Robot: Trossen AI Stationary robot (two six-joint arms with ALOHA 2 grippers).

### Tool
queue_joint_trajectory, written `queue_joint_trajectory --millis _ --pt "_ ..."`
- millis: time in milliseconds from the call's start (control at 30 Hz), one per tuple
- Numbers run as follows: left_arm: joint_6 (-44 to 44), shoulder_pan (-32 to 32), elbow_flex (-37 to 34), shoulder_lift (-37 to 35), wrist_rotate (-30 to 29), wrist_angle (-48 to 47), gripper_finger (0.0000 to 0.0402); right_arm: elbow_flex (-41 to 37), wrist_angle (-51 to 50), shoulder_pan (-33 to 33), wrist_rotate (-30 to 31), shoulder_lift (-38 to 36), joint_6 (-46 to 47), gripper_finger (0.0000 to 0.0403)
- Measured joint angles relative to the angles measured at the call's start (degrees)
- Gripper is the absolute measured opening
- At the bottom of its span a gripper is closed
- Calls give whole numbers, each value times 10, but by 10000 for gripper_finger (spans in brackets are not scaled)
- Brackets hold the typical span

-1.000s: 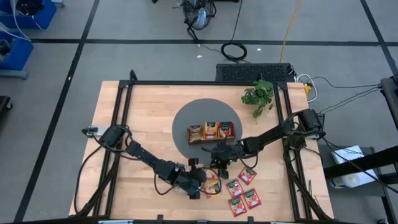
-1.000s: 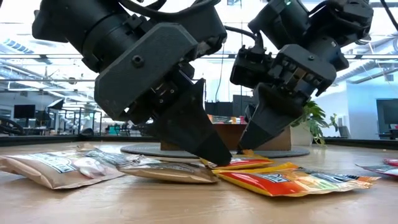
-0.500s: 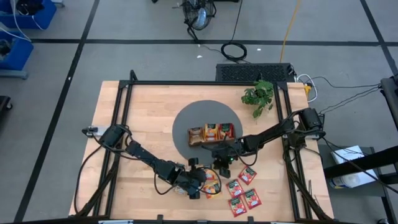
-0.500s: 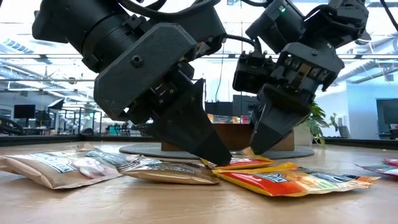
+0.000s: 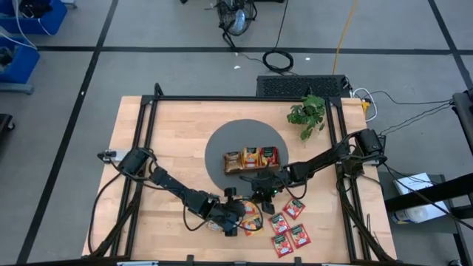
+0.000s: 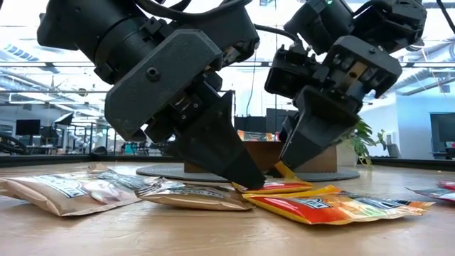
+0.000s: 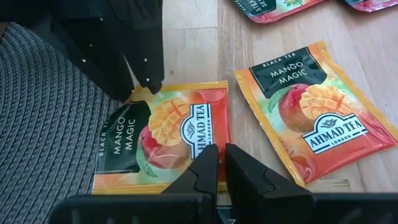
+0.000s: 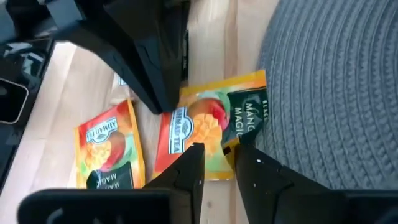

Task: Pick & Place Tea
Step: Put the yellow tea bag into the middle compartment of the wooden organizer

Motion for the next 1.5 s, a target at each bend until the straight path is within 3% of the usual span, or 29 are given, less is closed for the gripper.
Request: queue_joint_trajectory --millis 600,767,967,1233,1500 --pt "3 1 0 0 0 7 35 0 -24 4 41 0 0 84" --pt "13 2 0 1 -1 21 35 0 -31 5 41 0 -13 65" --pt "14 2 0 1 -2 21 35 0 -33 4 41 0 -39 7" --pt "41 -5 0 -11 -14 18 35 0 -33 4 43 -5 -48 2" --pt "56 -44 -3 -69 -69 -28 35 4 -34 8 43 -38 -67 1"
